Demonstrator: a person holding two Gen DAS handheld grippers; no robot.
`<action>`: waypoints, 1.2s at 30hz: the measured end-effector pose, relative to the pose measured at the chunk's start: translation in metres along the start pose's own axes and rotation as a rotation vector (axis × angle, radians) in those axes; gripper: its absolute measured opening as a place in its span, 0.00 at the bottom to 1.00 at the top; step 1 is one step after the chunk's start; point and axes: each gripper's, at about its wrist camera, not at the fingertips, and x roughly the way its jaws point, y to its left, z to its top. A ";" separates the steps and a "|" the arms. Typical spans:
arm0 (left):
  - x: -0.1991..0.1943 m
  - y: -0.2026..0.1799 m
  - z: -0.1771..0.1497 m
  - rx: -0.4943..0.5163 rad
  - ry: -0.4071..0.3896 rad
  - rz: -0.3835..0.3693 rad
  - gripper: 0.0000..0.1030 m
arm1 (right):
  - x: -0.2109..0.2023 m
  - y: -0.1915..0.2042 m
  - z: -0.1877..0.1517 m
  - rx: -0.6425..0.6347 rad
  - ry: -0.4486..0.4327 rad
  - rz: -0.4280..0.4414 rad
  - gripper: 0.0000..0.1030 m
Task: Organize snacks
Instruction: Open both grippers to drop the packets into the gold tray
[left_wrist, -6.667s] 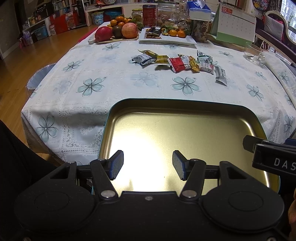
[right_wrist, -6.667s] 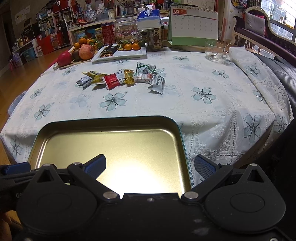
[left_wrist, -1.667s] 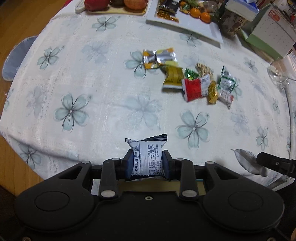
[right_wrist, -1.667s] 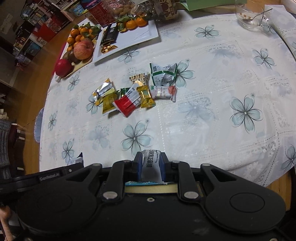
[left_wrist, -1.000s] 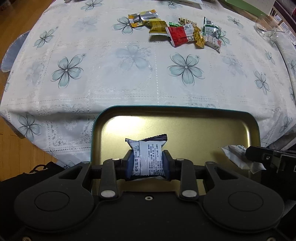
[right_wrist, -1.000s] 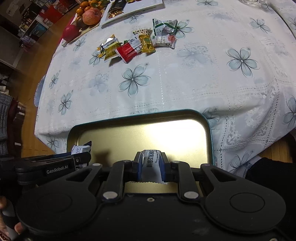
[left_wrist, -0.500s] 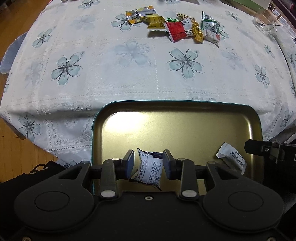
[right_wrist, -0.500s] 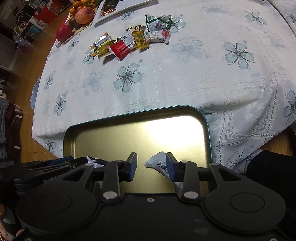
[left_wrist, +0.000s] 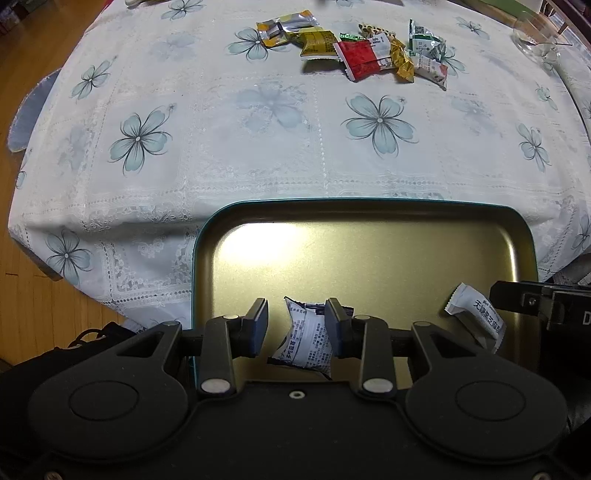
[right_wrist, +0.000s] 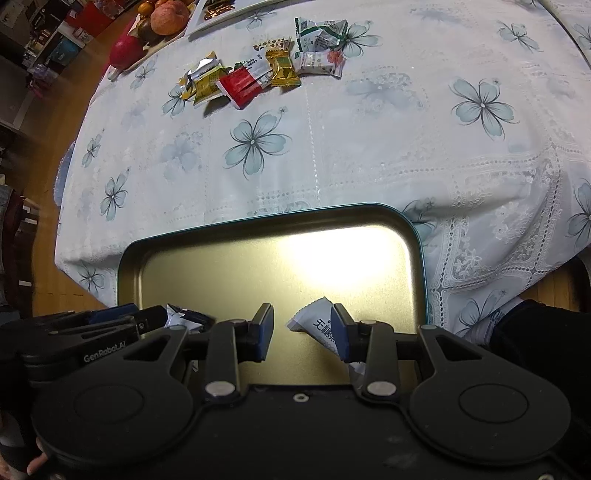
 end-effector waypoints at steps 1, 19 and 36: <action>0.000 0.000 0.000 0.000 0.001 0.002 0.42 | 0.000 0.000 0.000 -0.001 0.001 -0.001 0.36; 0.001 0.001 0.000 -0.022 0.007 0.000 0.42 | 0.008 0.004 -0.001 -0.025 0.004 -0.026 0.37; -0.007 0.003 0.006 -0.045 -0.056 0.013 0.42 | 0.009 0.013 0.001 -0.083 -0.041 -0.059 0.44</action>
